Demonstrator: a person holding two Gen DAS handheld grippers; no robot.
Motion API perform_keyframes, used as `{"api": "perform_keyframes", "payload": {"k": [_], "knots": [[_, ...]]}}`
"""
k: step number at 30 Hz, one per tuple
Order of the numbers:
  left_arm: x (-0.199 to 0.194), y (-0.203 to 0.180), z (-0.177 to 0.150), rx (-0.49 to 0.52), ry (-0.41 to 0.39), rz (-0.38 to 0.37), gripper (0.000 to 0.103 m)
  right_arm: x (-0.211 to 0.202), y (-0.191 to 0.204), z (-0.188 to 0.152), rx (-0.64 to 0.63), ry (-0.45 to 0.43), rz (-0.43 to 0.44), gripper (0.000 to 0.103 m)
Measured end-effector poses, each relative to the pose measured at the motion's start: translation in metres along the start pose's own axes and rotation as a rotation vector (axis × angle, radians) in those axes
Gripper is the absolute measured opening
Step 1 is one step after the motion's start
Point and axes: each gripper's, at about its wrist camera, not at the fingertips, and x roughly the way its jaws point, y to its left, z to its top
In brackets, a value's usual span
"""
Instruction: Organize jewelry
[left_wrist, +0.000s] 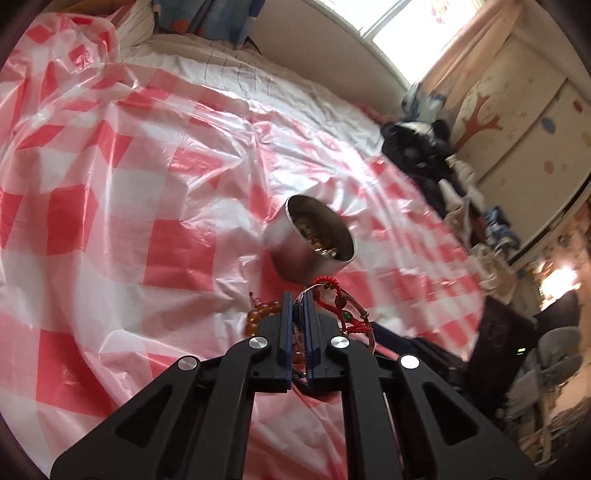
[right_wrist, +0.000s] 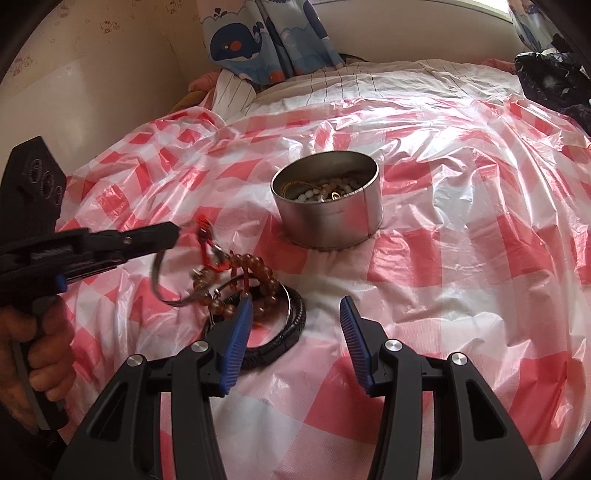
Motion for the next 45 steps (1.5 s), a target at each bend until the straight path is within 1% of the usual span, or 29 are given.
{"api": "perform_keyframes", "payload": {"k": [1, 2, 5, 6, 7, 8, 9, 11, 13, 17, 20, 22, 23, 24, 25, 27, 28, 29, 30, 32, 35, 37, 38, 39, 40, 41, 43, 44, 45], "knots": [[-0.004, 0.003, 0.0, -0.011, -0.005, -0.01, 0.004, 0.0, 0.001, 0.001, -0.002, -0.004, 0.005, 0.048], [-0.005, 0.005, 0.0, -0.011, -0.003, -0.002, 0.004, -0.001, 0.001, 0.001, 0.001, -0.011, 0.023, 0.048], [-0.001, 0.005, -0.004, 0.039, 0.042, 0.064, 0.004, -0.006, 0.004, 0.003, 0.017, -0.037, 0.099, 0.048], [0.002, 0.003, -0.006, 0.062, 0.063, 0.093, 0.004, -0.006, 0.006, 0.004, 0.009, -0.036, 0.099, 0.048], [0.005, 0.0, -0.009, 0.109, 0.086, 0.161, 0.004, -0.005, 0.009, 0.004, -0.006, -0.032, 0.088, 0.048], [0.01, -0.005, -0.013, 0.182, 0.105, 0.256, 0.004, -0.003, 0.012, 0.004, -0.022, -0.027, 0.079, 0.048], [0.013, -0.006, -0.017, 0.223, 0.124, 0.301, 0.004, -0.002, 0.014, 0.003, -0.022, -0.02, 0.095, 0.048], [0.013, -0.004, -0.02, 0.21, 0.147, 0.229, 0.004, 0.0, 0.017, 0.003, -0.023, -0.016, 0.126, 0.048], [0.011, -0.009, -0.023, 0.244, 0.156, 0.222, 0.004, -0.001, 0.025, 0.004, -0.059, -0.024, 0.127, 0.048], [0.005, -0.013, -0.028, 0.264, 0.161, 0.164, 0.004, 0.007, 0.044, 0.005, -0.135, -0.017, 0.115, 0.048], [0.003, -0.022, -0.035, 0.318, 0.176, 0.131, 0.004, 0.011, 0.055, 0.003, -0.179, -0.007, 0.137, 0.048], [0.002, -0.026, -0.039, 0.355, 0.185, 0.152, 0.004, 0.011, 0.058, 0.001, -0.189, -0.001, 0.149, 0.046], [0.002, -0.026, -0.039, 0.354, 0.19, 0.141, 0.004, 0.013, 0.057, 0.0, -0.188, 0.009, 0.166, 0.036], [0.002, -0.025, -0.039, 0.354, 0.191, 0.144, 0.004, 0.013, 0.057, -0.001, -0.184, 0.021, 0.184, 0.02], [0.002, -0.025, -0.04, 0.359, 0.194, 0.15, 0.004, 0.013, 0.055, -0.003, -0.179, 0.027, 0.195, 0.017], [0.004, -0.026, -0.04, 0.364, 0.199, 0.151, 0.004, 0.012, 0.056, -0.005, -0.189, 0.026, 0.183, 0.012], [0.005, -0.026, -0.041, 0.373, 0.205, 0.161, 0.004, 0.009, 0.055, -0.006, -0.179, 0.017, 0.185, 0.012], [0.008, -0.028, -0.043, 0.395, 0.214, 0.188, 0.004, 0.007, 0.053, -0.005, -0.164, 0.006, 0.193, 0.01], [0.01, -0.029, -0.045, 0.418, 0.225, 0.216, 0.004, 0.003, 0.049, -0.004, -0.139, -0.006, 0.199, 0.01], [0.014, -0.03, -0.048, 0.431, 0.238, 0.226, 0.004, 0.0, 0.034, -0.002, -0.067, -0.019, 0.218, 0.01], [0.015, -0.03, -0.049, 0.436, 0.243, 0.238, 0.004, -0.006, 0.016, 0.0, 0.0, -0.04, 0.2, 0.01], [0.015, -0.03, -0.048, 0.435, 0.238, 0.236, 0.004, -0.008, 0.015, 0.0, 0.007, -0.031, 0.243, 0.01], [0.015, -0.03, -0.048, 0.439, 0.238, 0.237, 0.004, -0.007, 0.02, 0.0, -0.013, -0.011, 0.259, 0.014], [0.015, -0.031, -0.049, 0.445, 0.239, 0.235, 0.004, -0.006, 0.026, -0.002, -0.036, -0.006, 0.25, 0.033], [0.015, -0.033, -0.05, 0.455, 0.239, 0.229, 0.004, -0.005, 0.031, -0.003, -0.053, -0.009, 0.243, 0.041], [0.016, -0.036, -0.052, 0.468, 0.244, 0.222, 0.004, -0.002, 0.037, -0.004, -0.075, 0.001, 0.238, 0.043], [0.017, -0.039, -0.056, 0.492, 0.258, 0.221, 0.004, 0.003, 0.043, -0.005, -0.093, 0.013, 0.223, 0.043], [0.017, -0.039, -0.058, 0.496, 0.265, 0.218, 0.004, 0.008, 0.045, -0.006, -0.102, 0.03, 0.201, 0.039], [0.017, -0.039, -0.058, 0.496, 0.268, 0.218, 0.004, 0.014, 0.045, -0.007, -0.107, 0.056, 0.193, 0.028]]}}
